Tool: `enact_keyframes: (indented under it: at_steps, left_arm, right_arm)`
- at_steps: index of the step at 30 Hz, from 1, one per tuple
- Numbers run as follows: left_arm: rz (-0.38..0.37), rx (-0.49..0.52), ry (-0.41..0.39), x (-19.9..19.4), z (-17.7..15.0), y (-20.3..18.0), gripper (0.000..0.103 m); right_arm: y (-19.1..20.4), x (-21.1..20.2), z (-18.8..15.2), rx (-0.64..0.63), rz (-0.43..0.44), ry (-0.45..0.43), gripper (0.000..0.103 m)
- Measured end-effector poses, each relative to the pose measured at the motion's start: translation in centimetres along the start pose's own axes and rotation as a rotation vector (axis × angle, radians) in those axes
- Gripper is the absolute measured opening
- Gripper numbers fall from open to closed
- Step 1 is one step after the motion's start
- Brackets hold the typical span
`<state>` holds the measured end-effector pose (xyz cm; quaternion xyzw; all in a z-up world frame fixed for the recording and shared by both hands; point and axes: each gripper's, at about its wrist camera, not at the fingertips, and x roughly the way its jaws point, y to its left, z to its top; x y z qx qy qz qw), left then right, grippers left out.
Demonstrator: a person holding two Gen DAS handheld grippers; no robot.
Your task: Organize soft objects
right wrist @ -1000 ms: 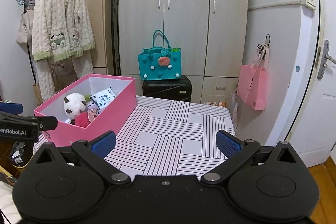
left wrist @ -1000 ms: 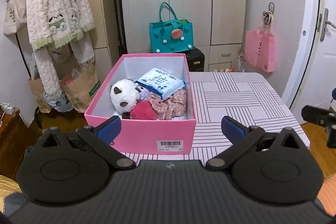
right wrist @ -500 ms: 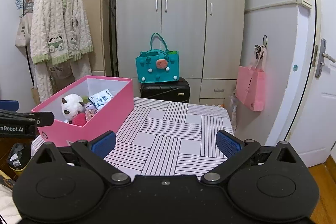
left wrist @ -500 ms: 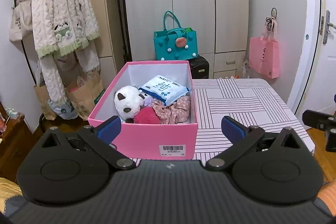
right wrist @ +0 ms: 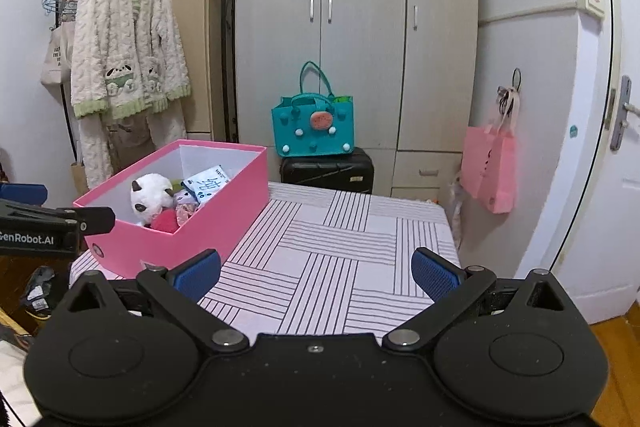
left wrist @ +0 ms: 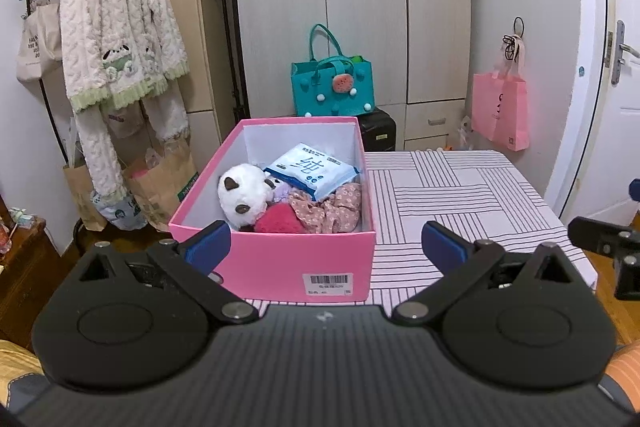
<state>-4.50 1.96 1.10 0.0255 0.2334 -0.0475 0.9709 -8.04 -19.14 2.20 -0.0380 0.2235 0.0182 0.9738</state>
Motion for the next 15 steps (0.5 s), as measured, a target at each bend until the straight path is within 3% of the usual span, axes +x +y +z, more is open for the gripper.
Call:
enact_keyframes:
  at_steps: [15]
  left_arm:
    - [0.021, 0.003, -0.021, -0.62, -0.05, 0.44, 0.103]
  right_arm:
    - [-0.18, 0.18, -0.33, 0.002, -0.022, 0.007, 0.103]
